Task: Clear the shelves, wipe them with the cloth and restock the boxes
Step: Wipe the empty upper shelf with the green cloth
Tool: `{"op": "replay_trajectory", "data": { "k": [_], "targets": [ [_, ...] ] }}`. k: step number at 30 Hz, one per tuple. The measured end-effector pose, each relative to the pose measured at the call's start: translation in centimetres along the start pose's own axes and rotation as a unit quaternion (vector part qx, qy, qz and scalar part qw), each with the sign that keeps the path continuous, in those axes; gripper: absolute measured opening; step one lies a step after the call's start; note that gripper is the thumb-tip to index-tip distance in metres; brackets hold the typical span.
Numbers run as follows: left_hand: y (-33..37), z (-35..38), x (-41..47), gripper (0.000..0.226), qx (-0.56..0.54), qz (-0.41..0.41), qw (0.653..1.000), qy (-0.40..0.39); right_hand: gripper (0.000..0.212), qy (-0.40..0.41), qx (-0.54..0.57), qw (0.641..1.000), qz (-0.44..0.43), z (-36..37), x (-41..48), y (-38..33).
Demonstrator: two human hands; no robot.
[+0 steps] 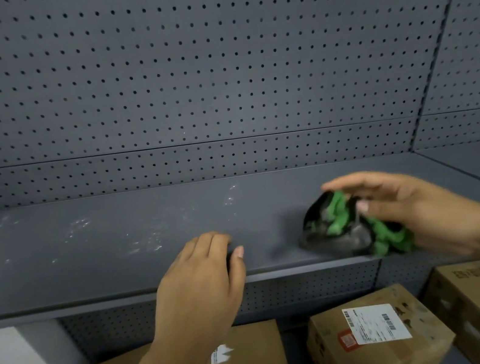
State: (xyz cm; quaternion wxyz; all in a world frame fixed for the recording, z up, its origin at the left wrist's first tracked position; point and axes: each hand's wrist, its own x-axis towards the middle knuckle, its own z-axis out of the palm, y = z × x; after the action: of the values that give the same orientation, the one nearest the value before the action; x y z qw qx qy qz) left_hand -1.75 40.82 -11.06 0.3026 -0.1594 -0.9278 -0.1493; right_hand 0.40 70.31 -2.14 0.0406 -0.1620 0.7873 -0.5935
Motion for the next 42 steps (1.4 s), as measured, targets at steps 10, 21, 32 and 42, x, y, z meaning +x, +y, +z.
{"op": "replay_trajectory", "data": {
  "k": [10, 21, 32, 42],
  "targets": [
    [0.1, -0.2, 0.0, 0.035, 0.004, -0.013, 1.0, -0.023, 0.042, 0.261, -0.263, 0.928, 0.042, -10.3, 9.8, 3.8],
    [-0.2, -0.9, -0.3, 0.034, 0.003, 0.001, 1.0, -0.023, 0.03, 0.153, -0.41, 0.888, 0.143, -9.8, 16.0, 7.1],
    [-8.9, -5.7, -2.4, 0.043, 0.028, -0.049, 0.997, -0.044, 0.041, 0.08, -0.45, 0.884, 0.098, -3.2, 19.5, 6.6],
    [-14.7, -7.0, -3.5, 0.044, 0.005, -0.059, 0.997, -0.045, 0.036, -0.014, -0.404, 0.914, -0.022, 10.5, 20.2, 1.9]
  ]
}}
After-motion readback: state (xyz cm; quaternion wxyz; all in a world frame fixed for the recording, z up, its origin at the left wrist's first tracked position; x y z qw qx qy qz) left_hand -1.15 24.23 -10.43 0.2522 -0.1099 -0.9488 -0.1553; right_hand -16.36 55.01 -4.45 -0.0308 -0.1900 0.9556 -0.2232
